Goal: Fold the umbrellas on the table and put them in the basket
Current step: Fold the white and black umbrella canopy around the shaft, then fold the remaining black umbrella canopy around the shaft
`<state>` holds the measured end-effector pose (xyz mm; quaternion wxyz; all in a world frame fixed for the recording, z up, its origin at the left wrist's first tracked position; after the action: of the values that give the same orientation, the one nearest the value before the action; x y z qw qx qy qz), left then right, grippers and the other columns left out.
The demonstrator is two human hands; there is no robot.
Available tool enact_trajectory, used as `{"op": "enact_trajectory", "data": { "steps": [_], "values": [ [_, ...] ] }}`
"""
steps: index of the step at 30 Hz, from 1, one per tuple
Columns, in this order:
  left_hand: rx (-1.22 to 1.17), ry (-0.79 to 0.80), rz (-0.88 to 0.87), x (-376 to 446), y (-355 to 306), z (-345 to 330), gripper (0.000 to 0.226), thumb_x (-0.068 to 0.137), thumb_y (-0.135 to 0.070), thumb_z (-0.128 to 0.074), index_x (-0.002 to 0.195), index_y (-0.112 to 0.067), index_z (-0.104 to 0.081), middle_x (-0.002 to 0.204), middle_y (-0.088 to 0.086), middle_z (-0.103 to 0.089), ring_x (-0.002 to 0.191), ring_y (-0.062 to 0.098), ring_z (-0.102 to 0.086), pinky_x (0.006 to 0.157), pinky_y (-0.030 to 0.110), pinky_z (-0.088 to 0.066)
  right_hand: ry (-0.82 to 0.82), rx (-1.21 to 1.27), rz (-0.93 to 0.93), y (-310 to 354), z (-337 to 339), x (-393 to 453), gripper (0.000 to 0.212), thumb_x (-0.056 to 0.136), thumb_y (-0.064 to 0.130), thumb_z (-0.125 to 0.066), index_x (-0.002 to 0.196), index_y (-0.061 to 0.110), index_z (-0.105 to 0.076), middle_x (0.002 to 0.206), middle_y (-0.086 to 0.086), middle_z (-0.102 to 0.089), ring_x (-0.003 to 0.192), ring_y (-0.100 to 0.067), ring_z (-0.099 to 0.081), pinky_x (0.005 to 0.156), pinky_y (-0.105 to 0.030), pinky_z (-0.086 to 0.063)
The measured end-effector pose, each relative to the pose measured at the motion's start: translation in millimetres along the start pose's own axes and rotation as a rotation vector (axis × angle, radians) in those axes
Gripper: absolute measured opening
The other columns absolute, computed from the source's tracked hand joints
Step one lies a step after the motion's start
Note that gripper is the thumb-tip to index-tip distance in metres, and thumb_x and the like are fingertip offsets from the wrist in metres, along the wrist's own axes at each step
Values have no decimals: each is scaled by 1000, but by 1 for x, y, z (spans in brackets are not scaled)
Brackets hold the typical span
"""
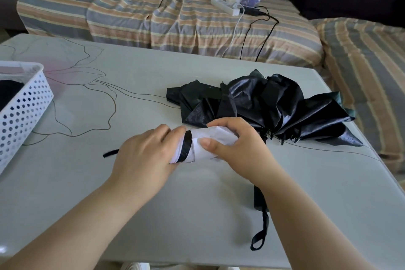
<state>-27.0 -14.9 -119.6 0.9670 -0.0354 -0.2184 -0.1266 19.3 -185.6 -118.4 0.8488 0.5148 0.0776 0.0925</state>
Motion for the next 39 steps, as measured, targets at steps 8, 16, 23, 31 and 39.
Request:
{"op": "enact_trajectory", "data": {
  "steps": [8,16,23,31,39],
  "values": [
    [-1017,703,512,-36,60,2,50,62,-52,-73,109,-54,-55,102,-9,-65,75,21,-69,79,37,-56,118,206,116,18,-29,8,25,79,15,-77,82,39,-69,102,22,-61,97,-6,-61,78,-33,-55],
    [-556,392,615,-64,101,74,19,92,-41,-54,104,-26,-53,84,-12,-62,67,6,-57,64,24,-44,-18,-77,77,88,-92,5,70,89,38,-62,149,27,-27,148,1,-30,131,-17,-38,104,-33,-37],
    [-291,116,863,-110,224,146,33,89,-27,-51,123,-27,-51,106,-4,-66,94,20,-61,79,32,-49,254,-164,180,163,-170,-11,51,92,42,-58,139,31,-41,138,13,-42,112,-5,-50,96,-26,-43],
    [-350,115,1003,-99,272,101,34,85,-9,-50,119,-11,-54,115,9,-64,104,29,-58,82,31,-44,327,-198,167,148,-179,-37,32,90,41,-60,120,43,-47,122,24,-50,105,9,-51,81,-6,-40],
    [-123,427,991,-91,275,55,36,94,-18,-40,128,-14,-53,131,16,-43,113,32,-48,96,34,-40,265,-185,81,104,-144,-40,21,88,31,-66,105,40,-57,105,20,-63,88,13,-60,68,-3,-43]
  ]
}}
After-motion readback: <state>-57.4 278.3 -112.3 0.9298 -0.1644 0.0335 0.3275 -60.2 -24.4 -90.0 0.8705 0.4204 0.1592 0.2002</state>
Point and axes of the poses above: each hand's wrist, its own x-axis towards the middle knuckle, its own z-axis out of the back of the hand, y = z × x, the point moved 4 cm from there along x, towards the middle knuckle
